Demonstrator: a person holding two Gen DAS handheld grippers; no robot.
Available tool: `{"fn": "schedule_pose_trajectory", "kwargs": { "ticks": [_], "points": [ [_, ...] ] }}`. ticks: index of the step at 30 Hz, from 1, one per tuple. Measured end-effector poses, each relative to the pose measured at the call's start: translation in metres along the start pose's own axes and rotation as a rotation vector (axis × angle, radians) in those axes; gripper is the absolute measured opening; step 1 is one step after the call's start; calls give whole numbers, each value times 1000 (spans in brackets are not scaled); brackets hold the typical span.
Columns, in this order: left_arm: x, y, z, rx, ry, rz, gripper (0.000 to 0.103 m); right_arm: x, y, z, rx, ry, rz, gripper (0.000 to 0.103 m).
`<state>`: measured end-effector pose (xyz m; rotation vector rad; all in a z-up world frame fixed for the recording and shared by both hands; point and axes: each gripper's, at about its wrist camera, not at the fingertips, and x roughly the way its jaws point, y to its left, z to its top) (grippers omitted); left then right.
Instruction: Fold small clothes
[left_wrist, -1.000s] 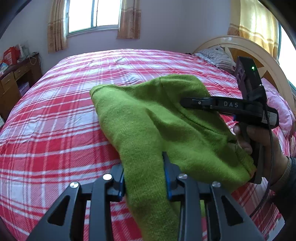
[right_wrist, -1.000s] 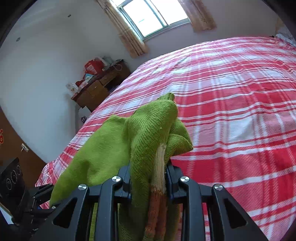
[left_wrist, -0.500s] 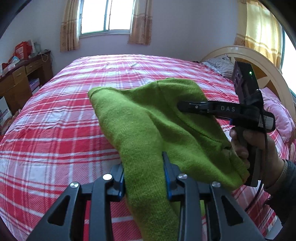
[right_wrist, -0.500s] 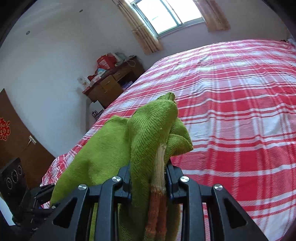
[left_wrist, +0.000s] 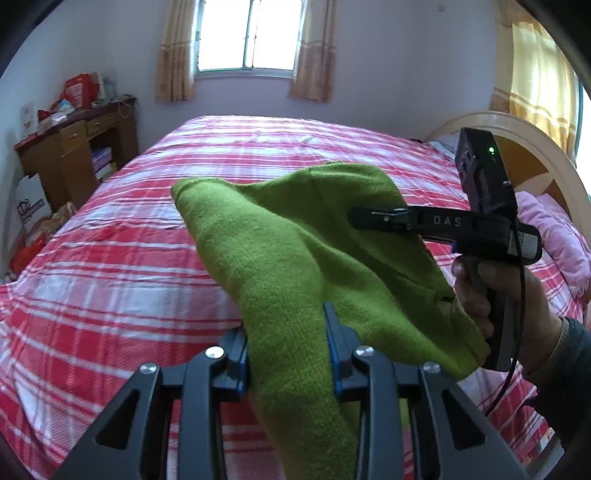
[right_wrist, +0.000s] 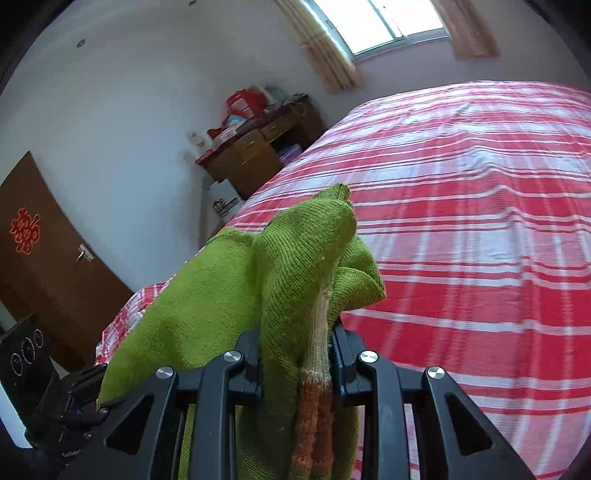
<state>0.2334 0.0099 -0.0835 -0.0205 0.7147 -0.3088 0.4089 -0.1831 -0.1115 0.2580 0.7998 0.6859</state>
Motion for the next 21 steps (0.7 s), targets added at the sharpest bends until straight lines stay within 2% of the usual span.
{"fn": "schedule_pose_trajectory", "kwargs": {
  "ticks": [8,21],
  "points": [
    [-22,35,-8,-36,-32,62,33,44,44,3,-40,35,65,27],
    [-43,79,-27,-94,-59,133,33,87,90,2,-102,95,130,27]
  ]
}}
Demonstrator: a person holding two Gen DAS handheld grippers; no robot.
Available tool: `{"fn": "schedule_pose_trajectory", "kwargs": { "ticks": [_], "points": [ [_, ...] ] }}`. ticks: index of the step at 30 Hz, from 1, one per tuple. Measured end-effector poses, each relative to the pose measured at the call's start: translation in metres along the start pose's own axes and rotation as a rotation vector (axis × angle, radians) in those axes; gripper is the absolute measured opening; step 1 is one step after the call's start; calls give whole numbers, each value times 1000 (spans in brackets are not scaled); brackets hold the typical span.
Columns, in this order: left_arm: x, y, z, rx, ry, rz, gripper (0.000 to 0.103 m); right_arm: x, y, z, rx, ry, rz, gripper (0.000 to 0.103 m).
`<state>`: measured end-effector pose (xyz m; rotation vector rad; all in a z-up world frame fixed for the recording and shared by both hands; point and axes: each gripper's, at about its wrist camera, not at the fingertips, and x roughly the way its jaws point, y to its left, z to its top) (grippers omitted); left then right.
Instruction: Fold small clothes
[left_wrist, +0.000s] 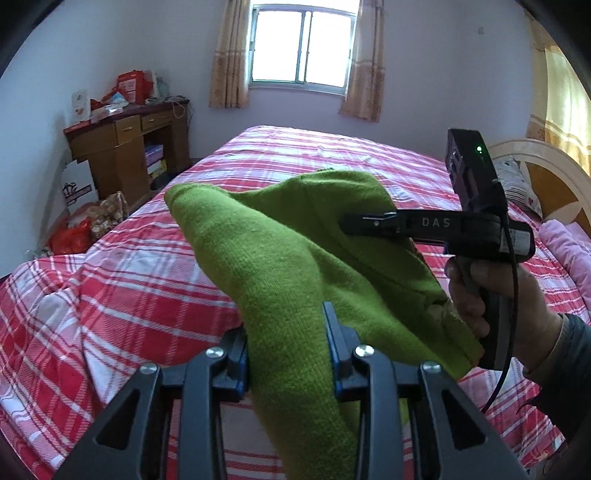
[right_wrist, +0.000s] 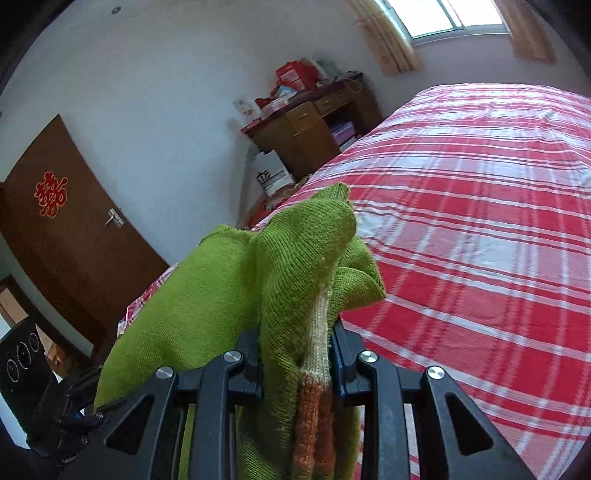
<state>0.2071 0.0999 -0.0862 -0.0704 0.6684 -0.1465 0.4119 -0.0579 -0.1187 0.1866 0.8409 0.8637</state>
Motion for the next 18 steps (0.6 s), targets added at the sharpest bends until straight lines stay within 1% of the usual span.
{"fn": "schedule_pose_trajectory", "kwargs": {
  "ticks": [11,18],
  "points": [
    [-7,22,-7,-24,-10,38,33,29,17,8,-32,43,29,27],
    [-10,36,-10,-38,-11,65,33,54,27,15,-49,72,52,27]
  ]
}}
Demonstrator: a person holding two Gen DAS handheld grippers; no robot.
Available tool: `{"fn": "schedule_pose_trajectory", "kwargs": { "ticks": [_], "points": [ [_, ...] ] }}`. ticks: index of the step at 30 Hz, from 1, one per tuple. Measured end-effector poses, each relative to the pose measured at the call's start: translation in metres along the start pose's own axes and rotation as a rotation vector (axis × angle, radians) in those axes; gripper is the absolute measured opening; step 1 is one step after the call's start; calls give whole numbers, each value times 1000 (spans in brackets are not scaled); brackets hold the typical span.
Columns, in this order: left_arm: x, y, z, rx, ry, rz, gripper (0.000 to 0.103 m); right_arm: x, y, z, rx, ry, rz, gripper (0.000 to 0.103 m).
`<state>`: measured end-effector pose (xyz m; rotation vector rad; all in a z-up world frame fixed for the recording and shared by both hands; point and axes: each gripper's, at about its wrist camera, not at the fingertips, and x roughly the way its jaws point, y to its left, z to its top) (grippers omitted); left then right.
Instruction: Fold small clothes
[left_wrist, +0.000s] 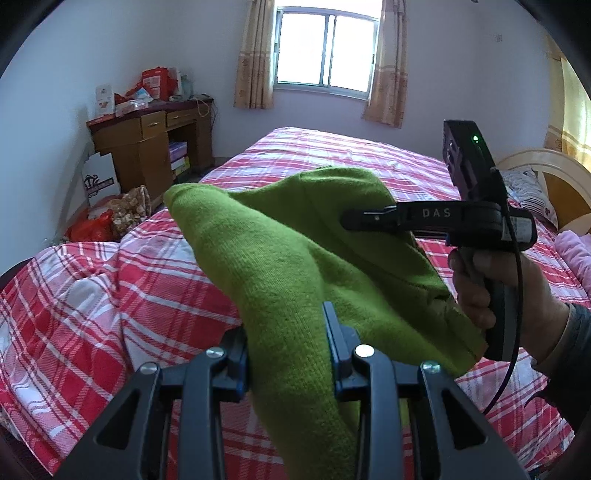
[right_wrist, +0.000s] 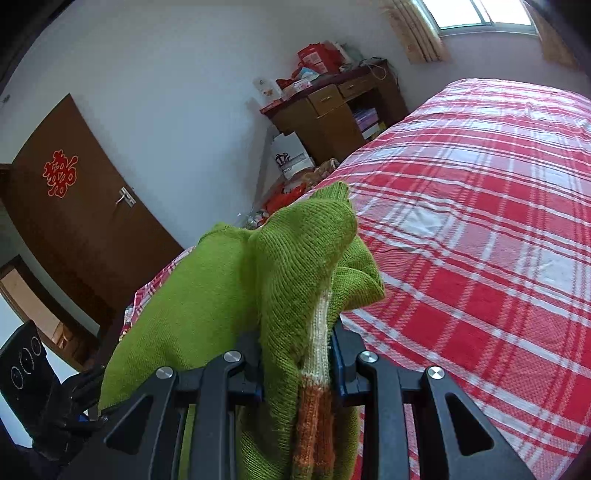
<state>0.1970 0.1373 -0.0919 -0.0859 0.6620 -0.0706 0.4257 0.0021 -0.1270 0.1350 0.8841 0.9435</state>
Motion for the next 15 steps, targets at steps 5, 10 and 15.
{"fn": "schedule_pose_trajectory", "kwargs": {
  "ticks": [5,10,15],
  "points": [
    [-1,10,-5,-8,2,15,33,12,6,0,-6,24,16,27],
    [1,21,-11,-28,15,27,33,27,12,0,-14,53,21,27],
    [7,27,-20,-41,50,37,35,43,9,-3,-7,89,29,27]
  ]
}}
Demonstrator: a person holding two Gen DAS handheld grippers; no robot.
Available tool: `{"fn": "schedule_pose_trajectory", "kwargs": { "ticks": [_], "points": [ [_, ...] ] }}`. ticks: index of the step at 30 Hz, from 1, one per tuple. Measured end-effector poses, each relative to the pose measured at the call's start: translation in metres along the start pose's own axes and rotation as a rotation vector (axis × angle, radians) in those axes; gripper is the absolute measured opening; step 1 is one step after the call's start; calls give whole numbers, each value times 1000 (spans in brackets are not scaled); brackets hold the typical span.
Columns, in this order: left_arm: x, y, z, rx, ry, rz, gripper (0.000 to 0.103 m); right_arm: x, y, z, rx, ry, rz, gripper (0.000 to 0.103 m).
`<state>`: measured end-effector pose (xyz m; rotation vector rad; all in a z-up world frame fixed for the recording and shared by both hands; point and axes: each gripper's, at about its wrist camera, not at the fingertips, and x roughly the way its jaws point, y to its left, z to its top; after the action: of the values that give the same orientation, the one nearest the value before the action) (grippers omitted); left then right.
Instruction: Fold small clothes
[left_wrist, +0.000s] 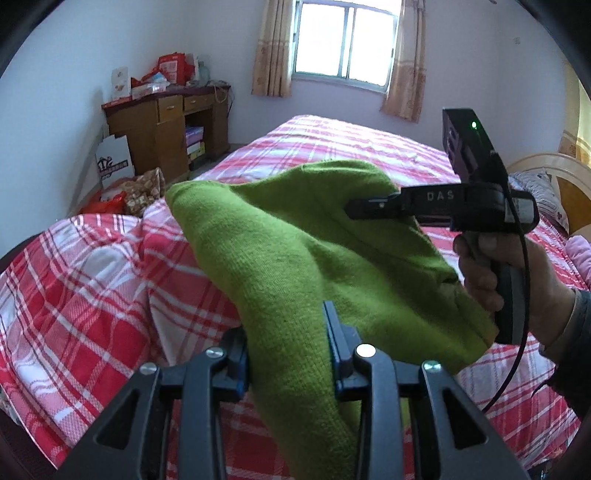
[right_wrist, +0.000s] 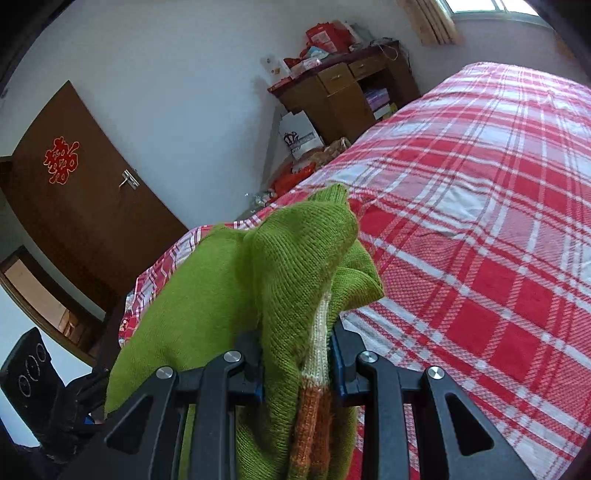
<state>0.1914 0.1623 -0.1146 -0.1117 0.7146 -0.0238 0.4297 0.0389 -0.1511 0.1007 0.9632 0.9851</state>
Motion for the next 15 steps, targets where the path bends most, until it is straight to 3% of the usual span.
{"fn": "schedule_pose_trajectory", "kwargs": {
  "ticks": [15],
  "points": [
    [12,4,-18,-20,51,24,48,7,-16,-6,51,7,-2,27]
  ]
}}
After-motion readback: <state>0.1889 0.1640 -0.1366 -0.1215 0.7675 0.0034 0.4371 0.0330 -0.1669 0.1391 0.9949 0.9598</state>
